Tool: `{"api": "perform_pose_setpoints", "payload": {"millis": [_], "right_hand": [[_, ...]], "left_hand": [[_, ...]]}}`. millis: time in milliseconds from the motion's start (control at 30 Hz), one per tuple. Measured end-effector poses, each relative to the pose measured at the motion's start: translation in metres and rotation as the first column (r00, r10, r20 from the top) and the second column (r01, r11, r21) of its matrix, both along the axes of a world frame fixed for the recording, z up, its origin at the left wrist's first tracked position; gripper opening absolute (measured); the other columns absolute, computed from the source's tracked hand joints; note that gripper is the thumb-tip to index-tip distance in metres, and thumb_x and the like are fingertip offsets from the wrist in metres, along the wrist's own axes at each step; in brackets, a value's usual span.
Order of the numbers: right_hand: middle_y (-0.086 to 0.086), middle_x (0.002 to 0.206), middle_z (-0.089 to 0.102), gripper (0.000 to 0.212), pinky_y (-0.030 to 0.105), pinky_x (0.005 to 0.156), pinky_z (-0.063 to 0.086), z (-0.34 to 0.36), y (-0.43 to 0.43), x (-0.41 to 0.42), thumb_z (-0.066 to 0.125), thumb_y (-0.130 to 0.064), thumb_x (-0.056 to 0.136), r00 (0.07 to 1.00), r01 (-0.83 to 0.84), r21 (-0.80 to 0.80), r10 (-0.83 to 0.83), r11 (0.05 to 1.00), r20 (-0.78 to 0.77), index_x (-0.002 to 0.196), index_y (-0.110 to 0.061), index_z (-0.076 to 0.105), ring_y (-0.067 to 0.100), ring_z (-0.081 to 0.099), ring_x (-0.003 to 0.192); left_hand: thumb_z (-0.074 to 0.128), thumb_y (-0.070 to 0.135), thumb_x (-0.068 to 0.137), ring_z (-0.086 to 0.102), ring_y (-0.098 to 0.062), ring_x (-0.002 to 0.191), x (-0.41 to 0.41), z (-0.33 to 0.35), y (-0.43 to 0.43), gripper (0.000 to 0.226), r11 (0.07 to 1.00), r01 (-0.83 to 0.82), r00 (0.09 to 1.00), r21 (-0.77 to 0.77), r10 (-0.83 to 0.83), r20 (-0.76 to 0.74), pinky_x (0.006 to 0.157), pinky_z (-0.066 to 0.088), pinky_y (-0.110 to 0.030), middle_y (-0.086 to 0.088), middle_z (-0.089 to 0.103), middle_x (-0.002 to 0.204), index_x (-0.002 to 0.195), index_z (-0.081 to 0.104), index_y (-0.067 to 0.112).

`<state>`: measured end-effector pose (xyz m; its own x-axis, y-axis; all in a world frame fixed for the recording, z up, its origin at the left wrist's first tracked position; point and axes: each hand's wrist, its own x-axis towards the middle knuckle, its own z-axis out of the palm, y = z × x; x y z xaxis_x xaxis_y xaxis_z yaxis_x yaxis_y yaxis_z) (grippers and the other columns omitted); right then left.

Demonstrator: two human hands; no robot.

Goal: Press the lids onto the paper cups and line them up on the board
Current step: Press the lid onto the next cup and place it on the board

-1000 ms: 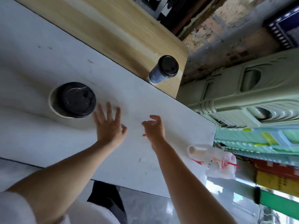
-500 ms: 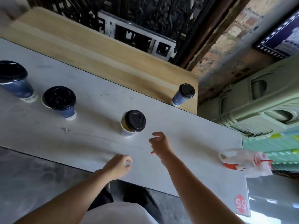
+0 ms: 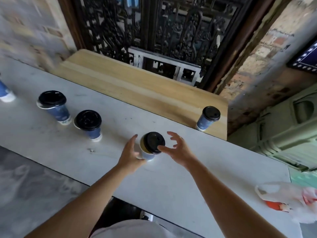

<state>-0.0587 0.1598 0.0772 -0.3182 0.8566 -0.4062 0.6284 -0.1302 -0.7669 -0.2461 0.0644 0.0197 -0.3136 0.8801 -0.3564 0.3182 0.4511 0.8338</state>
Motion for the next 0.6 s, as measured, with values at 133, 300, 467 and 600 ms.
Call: {"api": "perform_pose_setpoints", "payload": {"millis": [133, 300, 467, 600], "right_hand": [[-0.002, 0.153, 0.040, 0.086, 0.031, 0.109, 0.041, 0.004, 0.000, -0.006, 0.083, -0.039, 0.079, 0.979, -0.192, 0.058, 0.187, 0.980, 0.083, 0.152, -0.037, 0.037, 0.023, 0.040, 0.139], [-0.006, 0.156, 0.040, 0.086, 0.025, 0.106, 0.033, 0.000, 0.005, -0.021, 0.078, -0.037, 0.083, 0.933, -0.330, 0.095, 0.309, 0.939, 0.184, 0.156, -0.033, 0.033, 0.022, 0.033, 0.144], [-0.001, 0.155, 0.041, 0.079, 0.031, 0.107, 0.037, 0.003, 0.007, -0.025, 0.074, -0.031, 0.087, 0.909, -0.365, 0.095, 0.333, 0.926, 0.250, 0.155, -0.028, 0.035, 0.026, 0.035, 0.140], [0.001, 0.153, 0.042, 0.083, 0.039, 0.109, 0.041, 0.013, 0.011, -0.026, 0.076, -0.032, 0.082, 0.880, -0.421, 0.159, 0.360, 0.893, 0.310, 0.155, -0.024, 0.035, 0.029, 0.037, 0.136]], "left_hand": [[0.078, 0.054, 0.035, 0.047, -0.024, 0.138, 0.010, 0.017, 0.012, 0.137, 0.998, -0.044, 0.998, -0.033, 0.046, 0.049, 0.107, 0.044, -0.036, 0.000, 0.037, 0.157, 0.158, 0.023, 0.029], [0.092, 0.024, 0.065, 0.054, -0.010, 0.111, 0.010, 0.010, 0.018, 0.110, 0.998, -0.043, 0.999, -0.047, 0.044, 0.015, 0.091, 0.043, -0.024, 0.006, 0.058, 0.136, 0.155, 0.028, 0.035], [0.091, 0.023, 0.066, 0.058, -0.008, 0.110, 0.020, 0.012, 0.018, 0.095, 0.998, -0.057, 0.998, 0.016, 0.057, 0.020, 0.081, 0.043, -0.012, 0.017, 0.062, 0.125, 0.146, 0.041, 0.037], [0.092, 0.018, 0.063, 0.065, -0.003, 0.098, 0.029, 0.012, 0.016, 0.070, 0.994, -0.086, 0.996, 0.070, 0.086, 0.014, 0.066, 0.042, 0.000, 0.016, 0.069, 0.106, 0.120, 0.055, 0.035]]}}
